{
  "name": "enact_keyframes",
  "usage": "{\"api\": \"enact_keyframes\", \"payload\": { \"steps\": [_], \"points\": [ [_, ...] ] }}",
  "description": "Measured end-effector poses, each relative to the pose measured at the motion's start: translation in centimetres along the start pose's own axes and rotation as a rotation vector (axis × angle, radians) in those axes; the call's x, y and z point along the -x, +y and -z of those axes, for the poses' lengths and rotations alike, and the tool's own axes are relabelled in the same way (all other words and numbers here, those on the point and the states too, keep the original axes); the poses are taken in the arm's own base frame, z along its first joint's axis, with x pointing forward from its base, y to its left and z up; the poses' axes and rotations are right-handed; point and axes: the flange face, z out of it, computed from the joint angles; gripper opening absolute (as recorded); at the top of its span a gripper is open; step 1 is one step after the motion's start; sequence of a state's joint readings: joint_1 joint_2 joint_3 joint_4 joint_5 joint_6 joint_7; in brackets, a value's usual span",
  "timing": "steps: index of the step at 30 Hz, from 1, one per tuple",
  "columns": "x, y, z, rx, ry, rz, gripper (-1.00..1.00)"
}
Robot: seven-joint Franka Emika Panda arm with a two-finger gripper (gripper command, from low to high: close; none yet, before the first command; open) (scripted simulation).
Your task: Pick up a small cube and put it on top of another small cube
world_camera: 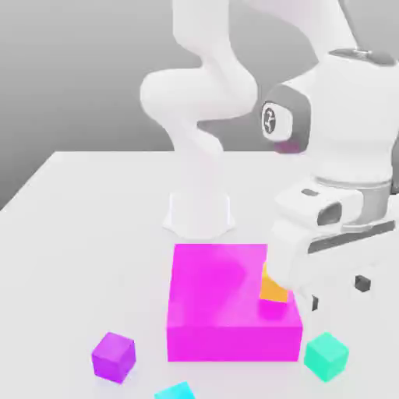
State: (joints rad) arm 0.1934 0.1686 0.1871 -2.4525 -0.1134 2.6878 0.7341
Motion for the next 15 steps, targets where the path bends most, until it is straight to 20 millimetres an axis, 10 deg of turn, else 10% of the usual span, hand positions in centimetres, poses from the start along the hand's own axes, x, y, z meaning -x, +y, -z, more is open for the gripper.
{"api": "enact_keyframes", "payload": {
  "steps": [7, 8, 15],
  "points": [
    [2.9, -0.6, -10.1, 0.025, -0.069, 0.052, 0.0],
    [3.1, -0.5, -10.9, 0.025, -0.07, 0.053, -1.0],
    [3.1, -0.5, -10.8, 0.025, -0.07, 0.053, -1.0]
  ]
}}
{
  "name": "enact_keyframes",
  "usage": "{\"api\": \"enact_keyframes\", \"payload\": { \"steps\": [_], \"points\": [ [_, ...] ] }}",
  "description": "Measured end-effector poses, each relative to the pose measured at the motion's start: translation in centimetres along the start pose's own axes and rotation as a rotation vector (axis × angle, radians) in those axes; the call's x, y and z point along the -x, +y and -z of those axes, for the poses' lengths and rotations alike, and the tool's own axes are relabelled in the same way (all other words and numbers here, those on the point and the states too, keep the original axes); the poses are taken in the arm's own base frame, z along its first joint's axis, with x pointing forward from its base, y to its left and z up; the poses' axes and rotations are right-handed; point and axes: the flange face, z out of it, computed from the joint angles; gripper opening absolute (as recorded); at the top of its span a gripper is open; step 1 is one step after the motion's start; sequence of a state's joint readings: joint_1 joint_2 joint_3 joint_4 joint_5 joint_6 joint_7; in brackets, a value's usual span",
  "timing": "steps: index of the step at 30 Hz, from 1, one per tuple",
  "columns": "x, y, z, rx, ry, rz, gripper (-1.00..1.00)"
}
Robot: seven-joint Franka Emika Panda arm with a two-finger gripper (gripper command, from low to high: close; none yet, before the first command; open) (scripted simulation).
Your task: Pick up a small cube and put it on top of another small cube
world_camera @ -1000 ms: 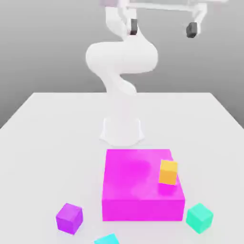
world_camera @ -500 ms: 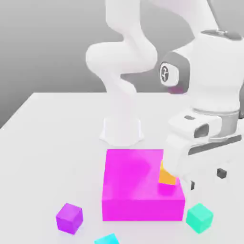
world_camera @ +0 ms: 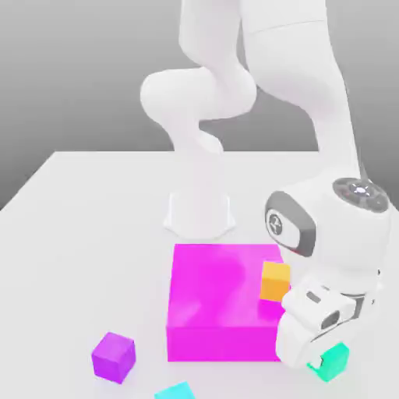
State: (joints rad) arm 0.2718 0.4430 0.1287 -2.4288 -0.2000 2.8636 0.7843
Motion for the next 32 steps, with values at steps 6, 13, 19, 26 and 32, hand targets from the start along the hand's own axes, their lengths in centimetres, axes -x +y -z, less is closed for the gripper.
{"api": "enact_keyframes", "payload": {
  "steps": [6, 13, 19, 26, 32],
  "points": [
    [-1.5, 0.7, 7.2, -0.005, 0.034, 0.005, -1.0],
    [-0.3, 4.5, 14.0, 0.035, 0.064, 0.228, -1.0],
    [2.7, 7.5, 18.4, 0.032, 0.056, 0.442, -1.0],
    [6.6, 8.8, 16.7, -0.001, 0.001, 0.62, -1.0],
    [6.8, 8.9, 13.1, 0.0, -0.002, 0.624, 1.0]
  ]
}}
